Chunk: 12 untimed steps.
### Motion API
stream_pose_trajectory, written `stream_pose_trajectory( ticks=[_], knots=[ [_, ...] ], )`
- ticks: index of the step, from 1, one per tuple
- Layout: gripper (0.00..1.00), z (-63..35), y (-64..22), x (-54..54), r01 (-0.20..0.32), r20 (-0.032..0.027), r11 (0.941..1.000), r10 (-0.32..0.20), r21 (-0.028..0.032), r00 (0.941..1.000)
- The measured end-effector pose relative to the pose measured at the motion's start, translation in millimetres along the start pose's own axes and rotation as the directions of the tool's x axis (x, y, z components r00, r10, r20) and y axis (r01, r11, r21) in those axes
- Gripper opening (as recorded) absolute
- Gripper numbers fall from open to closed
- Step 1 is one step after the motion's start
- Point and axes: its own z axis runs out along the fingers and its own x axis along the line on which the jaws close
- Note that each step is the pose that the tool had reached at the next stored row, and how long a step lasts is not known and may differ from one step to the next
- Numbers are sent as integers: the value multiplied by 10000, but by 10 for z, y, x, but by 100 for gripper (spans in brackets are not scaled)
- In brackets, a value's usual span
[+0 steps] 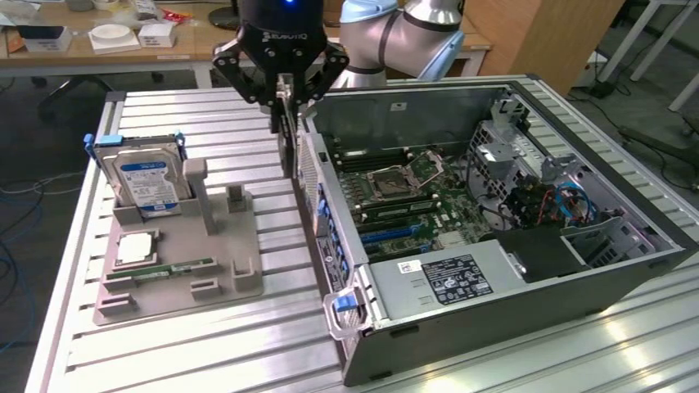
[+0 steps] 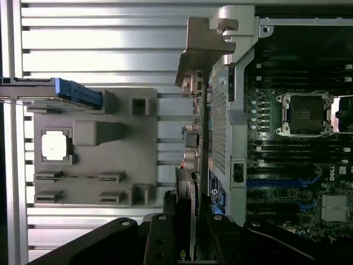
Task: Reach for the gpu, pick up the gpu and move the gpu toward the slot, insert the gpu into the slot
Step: 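Pick up the gpu and move the gpu toward the slot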
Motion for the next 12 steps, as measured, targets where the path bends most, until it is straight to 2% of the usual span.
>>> stream_pose_trajectory(
  ticks=[12],
  knots=[
    [26,0,7,-415,1,0,10000,-1,29,10000]
  ],
)
